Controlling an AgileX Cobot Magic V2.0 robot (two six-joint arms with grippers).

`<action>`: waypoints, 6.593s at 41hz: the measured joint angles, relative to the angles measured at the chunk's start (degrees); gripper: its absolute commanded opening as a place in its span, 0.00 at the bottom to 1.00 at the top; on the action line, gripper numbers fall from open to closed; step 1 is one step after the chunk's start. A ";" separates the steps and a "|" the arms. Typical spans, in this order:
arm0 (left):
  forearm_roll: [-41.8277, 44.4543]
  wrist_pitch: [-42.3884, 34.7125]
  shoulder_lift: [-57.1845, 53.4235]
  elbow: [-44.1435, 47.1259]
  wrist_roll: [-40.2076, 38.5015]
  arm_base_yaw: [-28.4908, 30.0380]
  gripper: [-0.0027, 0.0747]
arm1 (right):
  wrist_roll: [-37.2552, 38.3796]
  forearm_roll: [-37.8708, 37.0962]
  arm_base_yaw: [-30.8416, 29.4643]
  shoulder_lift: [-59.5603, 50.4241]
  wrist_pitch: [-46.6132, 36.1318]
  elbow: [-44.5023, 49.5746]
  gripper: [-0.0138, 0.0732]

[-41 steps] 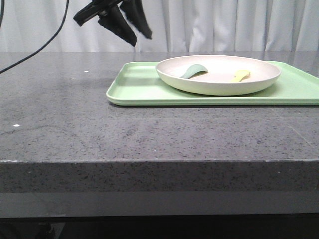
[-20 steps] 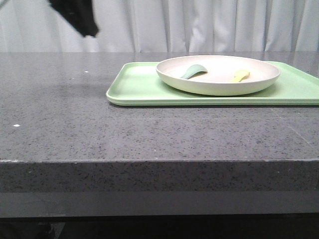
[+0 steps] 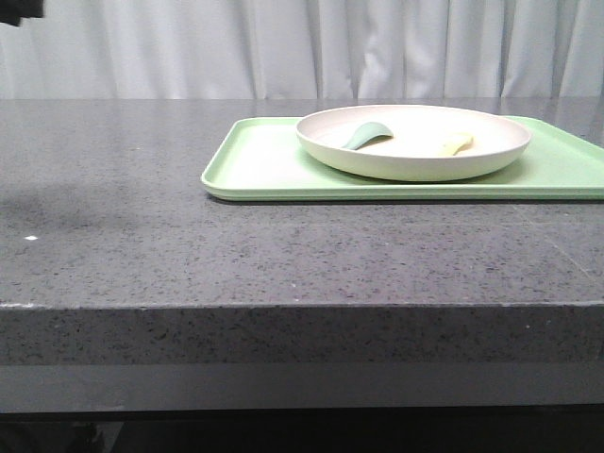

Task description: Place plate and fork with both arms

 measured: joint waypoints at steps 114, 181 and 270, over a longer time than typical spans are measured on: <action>-0.24 -21.75 -31.84 28.54 -0.09 0.00 0.01 | 23.53 -0.21 13.61 82.56 41.16 -67.15 0.27; -0.24 -21.75 -31.84 28.61 -0.09 0.00 0.01 | 14.49 -3.32 -1.05 89.90 52.67 -80.92 0.13; -0.24 -21.75 -31.84 28.61 -0.09 0.00 0.01 | 4.60 -1.90 5.72 -7.15 11.38 1.47 0.08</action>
